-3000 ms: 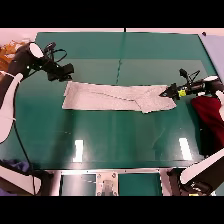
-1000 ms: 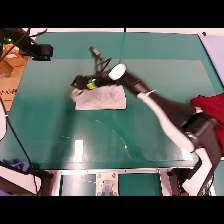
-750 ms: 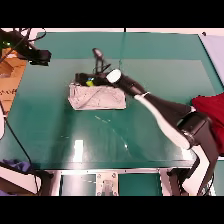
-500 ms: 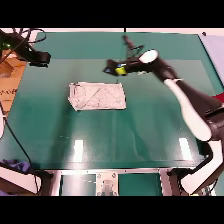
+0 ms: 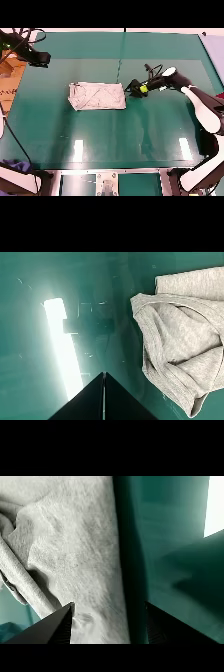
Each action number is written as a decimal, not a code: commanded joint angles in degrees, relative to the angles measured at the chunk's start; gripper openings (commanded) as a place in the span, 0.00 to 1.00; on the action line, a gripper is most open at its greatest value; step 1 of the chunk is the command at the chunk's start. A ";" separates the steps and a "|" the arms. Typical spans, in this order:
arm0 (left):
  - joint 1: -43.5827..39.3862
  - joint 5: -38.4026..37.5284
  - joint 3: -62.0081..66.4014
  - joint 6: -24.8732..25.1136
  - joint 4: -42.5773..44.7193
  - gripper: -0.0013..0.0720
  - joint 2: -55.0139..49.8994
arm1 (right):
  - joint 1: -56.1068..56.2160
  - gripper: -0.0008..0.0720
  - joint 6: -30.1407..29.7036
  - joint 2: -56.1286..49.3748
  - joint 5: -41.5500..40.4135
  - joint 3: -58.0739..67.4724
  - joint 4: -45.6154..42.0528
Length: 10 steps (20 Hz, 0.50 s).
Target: Fold the shirts.
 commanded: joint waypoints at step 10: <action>0.02 -1.77 0.00 -0.07 -1.29 0.05 0.02 | 4.48 0.02 -3.63 1.51 -1.51 16.37 17.46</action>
